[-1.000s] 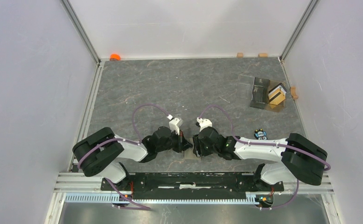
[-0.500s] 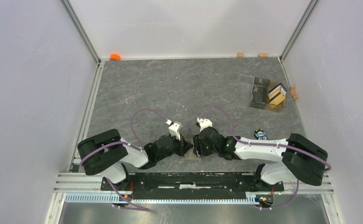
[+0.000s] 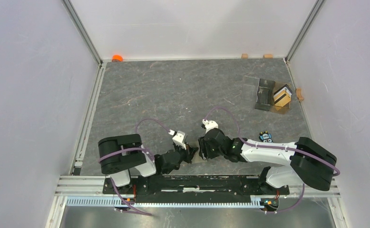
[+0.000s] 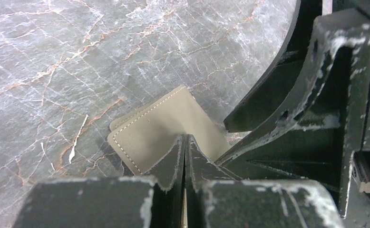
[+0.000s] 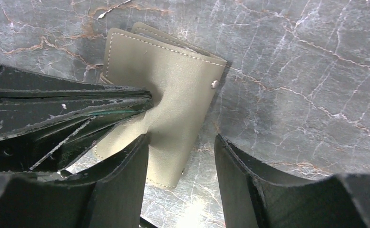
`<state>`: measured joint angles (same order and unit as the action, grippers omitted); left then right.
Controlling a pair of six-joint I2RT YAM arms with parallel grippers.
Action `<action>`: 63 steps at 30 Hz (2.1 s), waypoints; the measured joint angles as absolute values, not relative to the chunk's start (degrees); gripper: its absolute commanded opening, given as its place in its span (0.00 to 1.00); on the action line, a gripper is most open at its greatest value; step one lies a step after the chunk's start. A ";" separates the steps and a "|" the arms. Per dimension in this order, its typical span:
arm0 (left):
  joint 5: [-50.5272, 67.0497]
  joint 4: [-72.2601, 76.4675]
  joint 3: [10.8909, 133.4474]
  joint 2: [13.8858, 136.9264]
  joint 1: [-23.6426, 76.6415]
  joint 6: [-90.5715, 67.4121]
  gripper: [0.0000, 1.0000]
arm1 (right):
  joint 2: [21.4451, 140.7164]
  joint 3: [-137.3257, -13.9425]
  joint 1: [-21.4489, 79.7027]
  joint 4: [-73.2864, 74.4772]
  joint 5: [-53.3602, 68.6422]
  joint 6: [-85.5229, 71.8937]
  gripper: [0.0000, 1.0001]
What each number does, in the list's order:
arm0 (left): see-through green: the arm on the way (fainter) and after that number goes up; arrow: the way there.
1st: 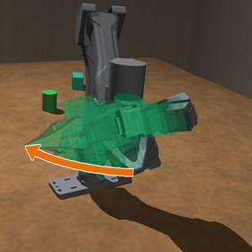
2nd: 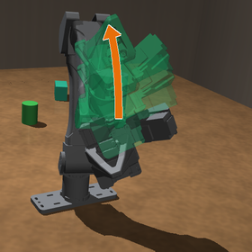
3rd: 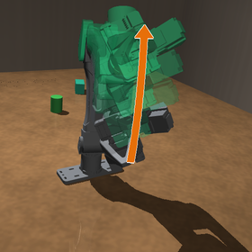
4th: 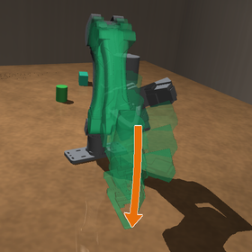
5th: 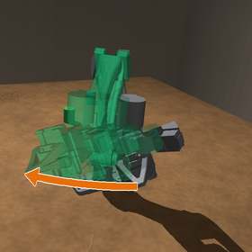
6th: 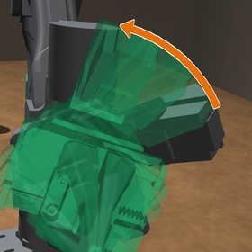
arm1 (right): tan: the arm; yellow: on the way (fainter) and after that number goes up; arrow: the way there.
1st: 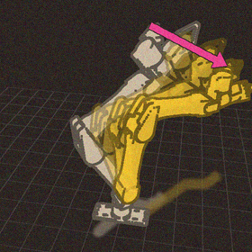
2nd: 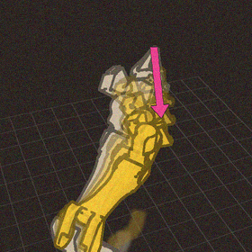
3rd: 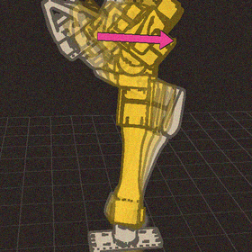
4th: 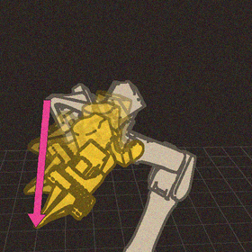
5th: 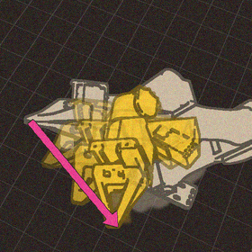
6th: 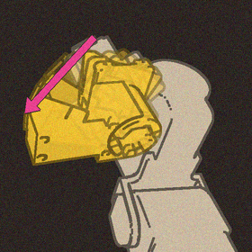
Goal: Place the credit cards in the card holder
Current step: Close the card holder at the center of the board, then reset both arms
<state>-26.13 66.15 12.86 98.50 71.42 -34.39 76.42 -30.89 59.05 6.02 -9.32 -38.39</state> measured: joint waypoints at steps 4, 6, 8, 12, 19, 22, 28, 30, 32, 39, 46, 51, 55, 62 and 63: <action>-29.89 73.30 11.94 102.74 73.17 -34.48 0.02 | 75.57 -30.89 58.35 7.05 -10.33 -38.02 0.58; -32.97 75.18 12.27 104.47 74.78 -34.46 0.02 | 75.11 -30.89 57.98 7.77 -11.11 -37.76 0.58; -36.36 76.42 13.04 106.21 76.82 -34.48 0.02 | 74.74 -30.89 57.74 8.38 -11.92 -37.43 0.58; -42.00 80.20 13.91 110.19 80.77 -35.27 0.02 | 74.35 -30.89 57.39 9.10 -12.95 -36.80 0.58; -51.59 83.24 16.75 115.04 85.89 -36.88 0.02 | 73.71 -30.83 57.08 9.80 -13.47 -35.90 0.58; -55.35 80.86 19.00 115.77 88.68 -38.46 0.02 | 72.75 -30.26 56.60 10.00 -13.74 -35.70 0.59; -64.53 73.01 23.64 116.36 92.51 -41.12 0.02 | 72.05 -29.74 55.83 10.02 -13.80 -35.51 0.59; -67.75 68.90 25.76 116.40 93.32 -42.04 0.02 | 72.05 -29.74 55.68 10.02 -13.82 -35.35 0.59; -70.57 64.73 27.79 116.51 93.95 -42.87 0.02 | 71.99 -29.56 55.57 9.98 -13.85 -35.18 0.59; -71.94 54.72 28.86 113.03 94.63 -45.98 0.17 | 69.65 -28.67 54.39 10.72 -14.28 -34.39 0.62; -60.25 37.76 26.52 98.98 93.01 -41.85 0.47 | 66.96 -30.11 49.06 12.93 -15.64 -30.68 0.71; -46.59 24.32 27.07 88.62 84.86 -35.57 0.80 | 67.00 -34.00 44.14 13.23 -15.29 -26.87 0.77; -36.34 13.28 29.32 81.93 74.89 -32.18 0.99 | 67.35 -35.99 37.28 12.03 -13.21 -23.44 0.82; -21.93 -2.94 38.96 74.30 56.60 -29.30 1.00 | 68.07 -36.03 22.65 11.27 -7.27 -17.85 0.87; -19.42 -5.48 41.56 73.91 54.13 -28.97 1.00 | 67.99 -36.03 20.62 11.25 -6.42 -17.12 0.88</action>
<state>-19.42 -5.48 41.56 73.91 54.13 -28.97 67.99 -36.03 20.62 11.25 -6.42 -17.12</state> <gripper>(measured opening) 0.994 0.866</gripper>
